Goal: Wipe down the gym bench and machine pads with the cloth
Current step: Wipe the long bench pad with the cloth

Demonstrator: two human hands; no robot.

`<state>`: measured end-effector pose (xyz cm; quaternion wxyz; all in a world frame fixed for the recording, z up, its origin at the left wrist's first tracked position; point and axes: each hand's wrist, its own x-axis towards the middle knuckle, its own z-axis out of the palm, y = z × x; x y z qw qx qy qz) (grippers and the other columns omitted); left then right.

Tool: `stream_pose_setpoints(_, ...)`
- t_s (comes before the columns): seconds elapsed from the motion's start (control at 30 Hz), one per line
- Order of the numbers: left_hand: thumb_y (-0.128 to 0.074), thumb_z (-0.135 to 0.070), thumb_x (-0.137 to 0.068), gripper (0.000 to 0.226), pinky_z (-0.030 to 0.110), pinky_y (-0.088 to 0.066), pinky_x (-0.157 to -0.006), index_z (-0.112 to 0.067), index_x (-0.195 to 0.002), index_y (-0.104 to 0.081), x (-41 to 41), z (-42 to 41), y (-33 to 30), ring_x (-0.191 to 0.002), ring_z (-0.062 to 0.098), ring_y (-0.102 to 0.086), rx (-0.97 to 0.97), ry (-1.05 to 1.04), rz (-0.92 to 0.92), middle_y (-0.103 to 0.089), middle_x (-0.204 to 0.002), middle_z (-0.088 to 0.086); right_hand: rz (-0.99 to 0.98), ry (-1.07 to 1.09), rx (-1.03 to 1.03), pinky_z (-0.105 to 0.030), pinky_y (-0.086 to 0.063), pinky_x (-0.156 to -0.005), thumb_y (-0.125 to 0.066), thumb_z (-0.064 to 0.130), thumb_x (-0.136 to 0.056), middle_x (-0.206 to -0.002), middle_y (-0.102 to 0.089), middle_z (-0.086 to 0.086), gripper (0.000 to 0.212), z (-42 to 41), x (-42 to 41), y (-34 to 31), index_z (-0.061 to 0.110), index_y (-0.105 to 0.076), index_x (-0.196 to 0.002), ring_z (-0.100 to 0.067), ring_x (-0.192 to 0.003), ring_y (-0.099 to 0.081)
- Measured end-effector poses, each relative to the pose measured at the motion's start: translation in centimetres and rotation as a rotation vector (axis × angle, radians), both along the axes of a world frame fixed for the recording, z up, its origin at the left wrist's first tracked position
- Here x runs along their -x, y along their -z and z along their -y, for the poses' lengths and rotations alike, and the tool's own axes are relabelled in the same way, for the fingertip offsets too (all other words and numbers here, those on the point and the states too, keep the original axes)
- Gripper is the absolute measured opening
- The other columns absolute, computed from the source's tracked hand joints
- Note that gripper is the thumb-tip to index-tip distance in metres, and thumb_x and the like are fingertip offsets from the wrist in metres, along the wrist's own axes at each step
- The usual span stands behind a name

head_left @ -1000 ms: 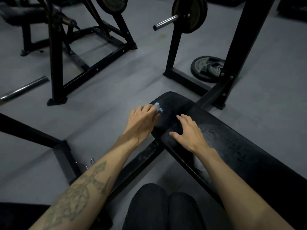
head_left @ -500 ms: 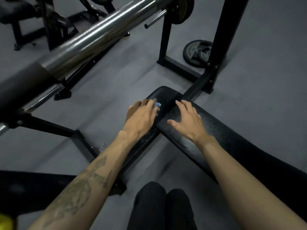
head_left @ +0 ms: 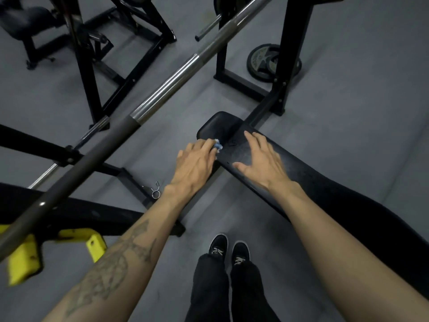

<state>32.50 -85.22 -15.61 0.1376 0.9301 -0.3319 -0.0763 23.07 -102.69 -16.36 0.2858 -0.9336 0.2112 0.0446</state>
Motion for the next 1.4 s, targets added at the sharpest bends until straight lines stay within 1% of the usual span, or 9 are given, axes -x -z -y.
stream_pose_setpoints(0.13,-0.033,-0.036,-0.109,0.026,0.048,-0.048,-0.079,-0.021,-0.118,-0.052,1.7,-1.5,-3.4,-0.093,0.033,-0.059,0.031,-0.016,0.023,-0.062,-0.107,0.005,0.006,-0.025,0.004,-0.049,-0.025,-0.118,-0.069,0.048,-0.089,-0.165,-0.016,-0.005,0.094,-1.1,1.7,-3.9,0.024,-0.013,-0.160,-0.027,-0.150,-0.021)
stream_pose_setpoints(0.2,-0.034,-0.034,-0.109,0.024,0.043,-0.045,-0.078,-0.021,-0.117,-0.052,2.7,-2.3,-5.1,-0.092,0.030,-0.058,0.046,-0.026,0.038,-0.061,-0.106,0.003,0.011,-0.039,0.010,-0.049,-0.024,-0.119,-0.068,0.049,-0.089,-0.165,-0.015,-0.005,0.094,-1.9,2.4,-5.6,0.024,-0.013,-0.160,-0.027,-0.150,-0.021)
stream_pose_setpoints(0.27,-0.038,-0.031,-0.109,0.023,0.042,-0.044,-0.082,-0.020,-0.116,-0.056,3.5,-3.2,-6.7,-0.100,0.029,-0.059,0.066,-0.013,0.071,-0.063,-0.116,0.003,0.016,-0.059,0.021,-0.049,-0.025,-0.119,-0.068,0.049,-0.089,-0.166,-0.015,-0.005,0.094,-2.7,3.1,-7.3,0.024,-0.013,-0.160,-0.027,-0.151,-0.021)
stream_pose_setpoints(0.4,-0.038,-0.034,-0.107,0.031,0.048,-0.045,-0.106,-0.019,-0.115,-0.064,4.3,-5.5,-9.4,-0.132,0.026,-0.054,0.092,0.016,0.142,-0.060,-0.140,0.004,0.050,-0.096,0.021,-0.050,-0.025,-0.121,-0.066,0.050,-0.089,-0.166,-0.014,-0.005,0.093,-4.3,4.1,-10.0,0.024,-0.012,-0.160,-0.025,-0.152,-0.018)
stream_pose_setpoints(0.57,-0.030,-0.041,-0.105,0.043,0.052,-0.040,-0.114,-0.019,-0.117,-0.065,5.7,-7.7,-11.9,-0.143,0.028,-0.045,0.115,0.016,0.175,-0.055,-0.148,0.004,0.074,-0.094,0.068,-0.052,-0.024,-0.121,-0.065,0.049,-0.090,-0.167,-0.013,-0.005,0.093,-6.0,5.6,-12.6,0.024,-0.011,-0.160,-0.024,-0.153,-0.017)
stream_pose_setpoints(0.67,-0.030,-0.040,-0.105,0.042,0.054,-0.039,-0.114,-0.018,-0.115,-0.065,7.0,-9.3,-13.1,-0.144,0.028,-0.043,0.119,0.032,0.197,-0.054,-0.149,0.005,0.093,-0.107,0.102,-0.051,-0.023,-0.121,-0.065,0.051,-0.089,-0.167,-0.013,-0.005,0.093,-7.5,6.6,-14.3,0.024,-0.012,-0.160,-0.025,-0.153,-0.016)
stream_pose_setpoints(0.83,-0.044,-0.031,-0.106,0.027,0.052,-0.040,-0.113,-0.016,-0.115,-0.064,9.5,-12.8,-15.1,-0.140,0.029,-0.047,0.139,0.013,0.222,-0.056,-0.144,0.006,0.137,-0.133,0.161,-0.050,-0.022,-0.122,-0.065,0.051,-0.089,-0.167,-0.013,-0.005,0.093,-11.1,8.9,-16.6,0.025,-0.010,-0.160,-0.025,-0.153,-0.016)
stream_pose_setpoints(1.2,-0.046,-0.029,-0.105,0.026,0.044,-0.043,-0.111,-0.012,-0.109,-0.065,14.1,-22.4,-17.6,-0.138,0.027,-0.048,0.127,-0.105,0.250,-0.054,-0.147,0.009,0.210,-0.268,0.224,-0.052,-0.023,-0.121,-0.058,0.061,-0.091,-0.167,-0.012,-0.007,0.094,-20.5,12.1,-19.8,0.024,-0.007,-0.161,-0.026,-0.154,-0.014)
stream_pose_setpoints(1.4,-0.048,-0.026,-0.105,0.025,0.043,-0.043,-0.107,-0.009,-0.101,-0.066,17.9,-28.5,-19.2,-0.136,0.027,-0.049,0.167,-0.237,0.258,-0.054,-0.146,0.010,0.244,-0.423,0.219,-0.050,-0.021,-0.123,-0.053,0.064,-0.092,-0.168,-0.010,-0.007,0.093,-25.6,12.7,-21.0,0.024,-0.005,-0.160,-0.024,-0.154,-0.012)
